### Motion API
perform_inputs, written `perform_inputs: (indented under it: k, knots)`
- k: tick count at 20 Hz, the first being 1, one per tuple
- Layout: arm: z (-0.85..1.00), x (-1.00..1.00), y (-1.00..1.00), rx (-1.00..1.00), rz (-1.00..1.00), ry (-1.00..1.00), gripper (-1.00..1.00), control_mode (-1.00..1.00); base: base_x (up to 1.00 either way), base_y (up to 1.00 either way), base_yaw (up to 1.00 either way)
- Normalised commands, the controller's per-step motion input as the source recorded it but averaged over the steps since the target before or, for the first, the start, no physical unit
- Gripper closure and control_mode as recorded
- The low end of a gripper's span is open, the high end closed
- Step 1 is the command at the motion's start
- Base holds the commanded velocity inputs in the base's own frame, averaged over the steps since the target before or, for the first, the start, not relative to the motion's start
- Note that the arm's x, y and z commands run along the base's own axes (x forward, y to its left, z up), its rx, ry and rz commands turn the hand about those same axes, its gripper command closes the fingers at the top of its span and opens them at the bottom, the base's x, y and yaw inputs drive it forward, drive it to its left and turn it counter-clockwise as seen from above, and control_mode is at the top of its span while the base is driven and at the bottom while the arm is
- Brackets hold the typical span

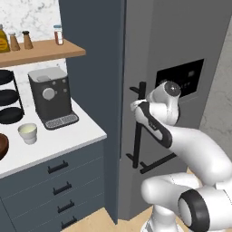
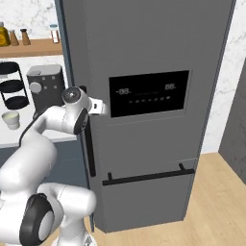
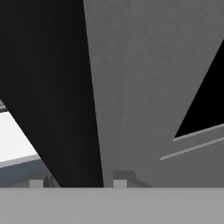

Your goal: Grab a lemon wedge from the fridge and one ice cube from the ice bowl, and put them in the glass of lemonade.

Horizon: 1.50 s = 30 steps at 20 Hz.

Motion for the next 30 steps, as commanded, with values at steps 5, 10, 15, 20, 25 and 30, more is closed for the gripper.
perform_inputs:
  k: [5,10,15,20,25,30]
  knots:
    - [0.0,-0.21,-1.0,0.09,-0.18,-0.01,1.0,-1.0,0.0,0.0,0.0]
    - [0.03,-0.42,-1.0,0.12,-0.16,-0.03,1.0,-1.0,0.0,0.0,0.0]
    - [0.1,-0.5,-1.0,0.1,-0.16,-0.02,1.0,-1.0,0.0,0.0,0.0]
    - [0.08,-0.45,-1.0,0.09,-0.15,-0.03,1.0,-1.0,0.0,0.0,0.0]
    - [0.06,-0.44,-1.0,0.09,-0.15,-0.04,1.0,-1.0,0.0,0.0,0.0]
    - [0.01,-0.45,-1.0,0.11,-0.16,-0.06,1.0,-1.0,0.0,0.0,0.0]
